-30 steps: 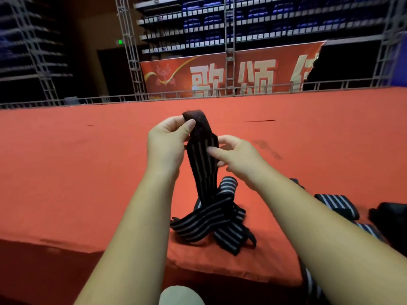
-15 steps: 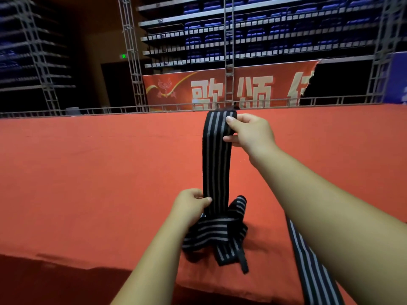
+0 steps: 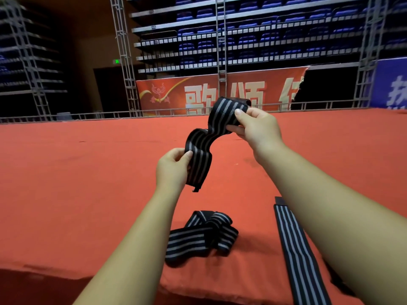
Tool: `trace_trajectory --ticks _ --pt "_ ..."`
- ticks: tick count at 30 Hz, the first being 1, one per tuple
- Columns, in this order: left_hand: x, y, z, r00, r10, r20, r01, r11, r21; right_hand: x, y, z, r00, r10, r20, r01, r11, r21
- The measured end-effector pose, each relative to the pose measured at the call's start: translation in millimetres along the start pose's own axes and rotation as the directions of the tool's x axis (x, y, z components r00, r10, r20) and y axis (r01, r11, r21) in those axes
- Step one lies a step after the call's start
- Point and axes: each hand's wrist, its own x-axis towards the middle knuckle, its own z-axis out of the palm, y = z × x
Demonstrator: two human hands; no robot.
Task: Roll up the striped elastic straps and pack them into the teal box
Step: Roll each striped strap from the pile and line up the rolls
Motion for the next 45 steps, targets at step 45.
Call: trace_trajectory --ticks 45 --pt "-199 -63 62 0.497 -0.530 0.687 0.414 0.841 0.349 -89 119 -175 0.950 0.154 -0.271 -0.225 0.940 -0.257"
